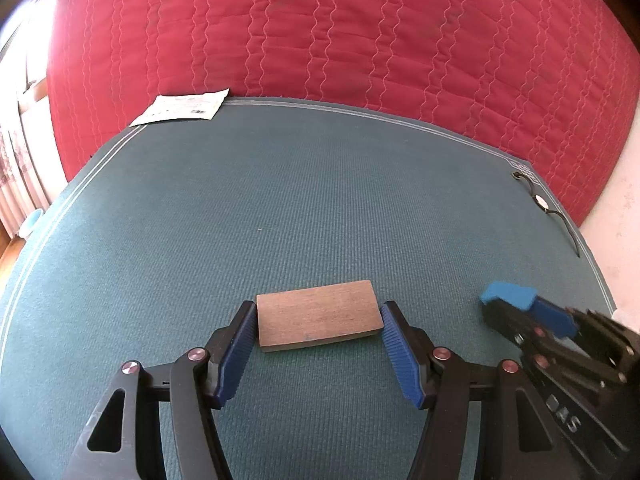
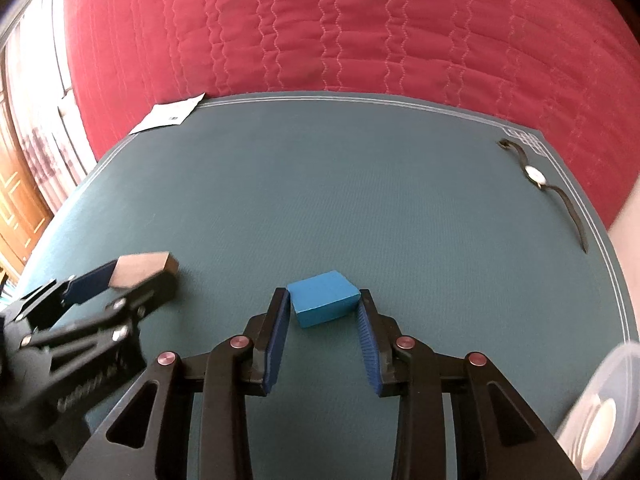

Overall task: Organize rigid objects
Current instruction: 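Carry the blue wedge into the bowl and open the right gripper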

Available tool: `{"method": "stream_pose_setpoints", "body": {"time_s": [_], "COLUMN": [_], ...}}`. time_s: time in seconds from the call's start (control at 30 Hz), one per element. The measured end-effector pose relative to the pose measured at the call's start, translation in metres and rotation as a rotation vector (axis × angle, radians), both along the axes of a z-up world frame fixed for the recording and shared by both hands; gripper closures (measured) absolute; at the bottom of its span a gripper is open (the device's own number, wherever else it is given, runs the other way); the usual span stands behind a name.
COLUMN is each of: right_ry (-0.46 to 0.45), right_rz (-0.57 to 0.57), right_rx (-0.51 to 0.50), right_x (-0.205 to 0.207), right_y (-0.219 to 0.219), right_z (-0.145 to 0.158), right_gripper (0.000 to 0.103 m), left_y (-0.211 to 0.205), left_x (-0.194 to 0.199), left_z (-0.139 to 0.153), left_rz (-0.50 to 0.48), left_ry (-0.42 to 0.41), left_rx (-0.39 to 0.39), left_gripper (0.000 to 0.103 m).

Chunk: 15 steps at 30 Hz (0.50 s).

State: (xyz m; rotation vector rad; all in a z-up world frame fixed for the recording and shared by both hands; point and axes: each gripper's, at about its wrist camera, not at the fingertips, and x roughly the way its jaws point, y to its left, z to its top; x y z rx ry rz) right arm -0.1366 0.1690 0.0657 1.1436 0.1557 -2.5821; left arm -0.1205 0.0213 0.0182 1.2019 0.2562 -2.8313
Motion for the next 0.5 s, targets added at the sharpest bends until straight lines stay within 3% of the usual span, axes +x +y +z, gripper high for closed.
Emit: {"method": "stream_pose_setpoints", "body": {"time_s": [0.5], "right_ry": [0.041], "right_rz": [-0.029], "right_rx": [-0.069], "right_x": [0.067], "right_y": [0.025], "right_z": [0.017], "right_gripper": [0.068], "left_y": [0.008], "left_x": [0.004], "left_z": [0.005], "left_rz": [-0.011], "left_ry": [0.030], "left_rx": [-0.046], "left_gripper": [0.038]}}
